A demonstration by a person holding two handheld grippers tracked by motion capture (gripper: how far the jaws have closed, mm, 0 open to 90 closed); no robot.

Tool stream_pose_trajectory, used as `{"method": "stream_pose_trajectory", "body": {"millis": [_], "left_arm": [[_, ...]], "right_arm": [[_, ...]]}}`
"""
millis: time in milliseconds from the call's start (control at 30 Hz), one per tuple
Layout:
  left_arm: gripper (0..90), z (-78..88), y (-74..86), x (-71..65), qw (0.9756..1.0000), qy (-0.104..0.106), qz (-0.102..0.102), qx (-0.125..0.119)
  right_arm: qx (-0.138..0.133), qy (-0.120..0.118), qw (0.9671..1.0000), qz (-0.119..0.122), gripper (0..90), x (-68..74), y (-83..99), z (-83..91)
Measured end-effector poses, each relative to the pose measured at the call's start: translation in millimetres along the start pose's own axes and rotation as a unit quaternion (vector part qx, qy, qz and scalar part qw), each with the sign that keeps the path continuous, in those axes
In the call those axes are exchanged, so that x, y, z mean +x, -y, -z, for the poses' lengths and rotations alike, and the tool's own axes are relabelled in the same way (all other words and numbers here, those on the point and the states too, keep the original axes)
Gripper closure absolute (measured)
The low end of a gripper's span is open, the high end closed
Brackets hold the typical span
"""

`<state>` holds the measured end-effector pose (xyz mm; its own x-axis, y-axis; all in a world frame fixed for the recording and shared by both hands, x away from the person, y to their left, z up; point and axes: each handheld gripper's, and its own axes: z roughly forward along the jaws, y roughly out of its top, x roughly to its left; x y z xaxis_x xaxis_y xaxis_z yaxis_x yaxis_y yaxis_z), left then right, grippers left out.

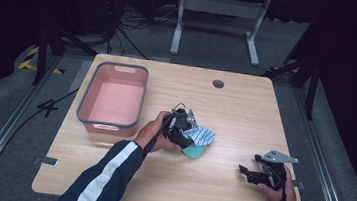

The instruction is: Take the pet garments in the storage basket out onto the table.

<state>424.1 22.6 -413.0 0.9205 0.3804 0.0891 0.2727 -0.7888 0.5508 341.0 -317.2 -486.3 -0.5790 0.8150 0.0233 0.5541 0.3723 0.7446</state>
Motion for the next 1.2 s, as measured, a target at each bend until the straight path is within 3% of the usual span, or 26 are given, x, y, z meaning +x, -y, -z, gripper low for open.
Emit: {"method": "stream_pose_trajectory", "body": {"millis": [500, 533, 733, 867, 1200], "left_arm": [[23.4, 37.1, 7.4, -13.8, 0.999, -0.023, -0.036, -0.014], [23.6, 42.4, 10.4, -14.4, 0.9988, -0.032, -0.033, -0.015], [25.3, 59.1, 23.7, -15.2, 0.9984, -0.039, -0.036, -0.02], [26.5, 65.6, 33.9, -13.5, 0.9979, -0.052, -0.038, -0.01], [26.5, 84.6, 62.5, -15.3, 0.9976, -0.059, -0.035, -0.009]], "right_arm": [[0.0, 0.0, 1.0, 0.0, 22.1, 0.1, 0.0, 0.0], [0.0, 0.001, 1.0, 0.0, 22.1, 0.1, 0.0, 0.0], [0.0, 0.001, 1.0, 0.001, 22.1, 0.2, 0.0, 0.0], [0.001, 0.002, 1.0, 0.004, 22.0, 0.1, 0.0, -0.1], [0.001, 0.001, 1.0, 0.003, 22.0, 0.1, 0.0, -0.1]]}}
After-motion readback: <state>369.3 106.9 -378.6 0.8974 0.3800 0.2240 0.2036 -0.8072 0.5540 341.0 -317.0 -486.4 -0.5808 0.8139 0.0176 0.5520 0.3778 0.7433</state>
